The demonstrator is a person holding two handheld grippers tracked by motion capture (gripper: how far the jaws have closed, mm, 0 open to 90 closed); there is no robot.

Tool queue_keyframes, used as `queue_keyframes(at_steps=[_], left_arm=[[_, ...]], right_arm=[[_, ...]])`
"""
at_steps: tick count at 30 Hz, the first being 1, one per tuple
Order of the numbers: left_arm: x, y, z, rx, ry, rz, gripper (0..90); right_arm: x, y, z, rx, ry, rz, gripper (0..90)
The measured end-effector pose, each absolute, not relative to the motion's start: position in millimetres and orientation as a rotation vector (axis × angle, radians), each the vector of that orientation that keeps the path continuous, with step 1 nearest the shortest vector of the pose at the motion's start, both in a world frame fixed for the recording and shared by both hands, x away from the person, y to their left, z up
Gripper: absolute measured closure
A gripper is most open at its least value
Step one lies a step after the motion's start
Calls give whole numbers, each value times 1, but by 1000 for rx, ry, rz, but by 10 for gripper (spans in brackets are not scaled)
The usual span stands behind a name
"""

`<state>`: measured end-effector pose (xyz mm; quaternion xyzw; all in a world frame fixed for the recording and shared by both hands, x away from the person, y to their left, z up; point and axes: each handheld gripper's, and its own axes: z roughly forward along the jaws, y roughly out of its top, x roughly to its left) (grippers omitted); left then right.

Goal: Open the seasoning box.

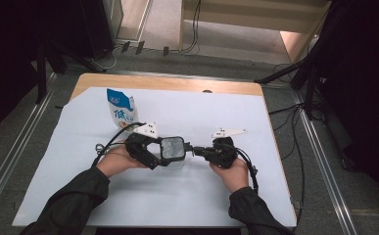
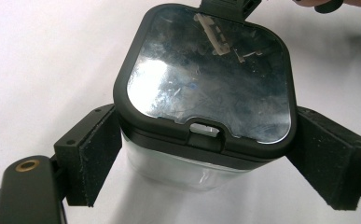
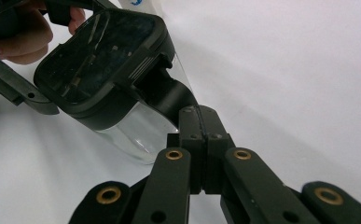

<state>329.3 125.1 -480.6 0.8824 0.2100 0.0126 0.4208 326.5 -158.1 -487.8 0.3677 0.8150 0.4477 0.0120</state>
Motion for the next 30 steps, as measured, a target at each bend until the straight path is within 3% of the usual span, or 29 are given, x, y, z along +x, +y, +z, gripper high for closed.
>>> queue_keyframes(at_steps=[30], left_arm=[[326, 126, -467, 2196, 522, 30, 151]], right_arm=[[325, -158, -486, 1132, 2540, 1408, 900]])
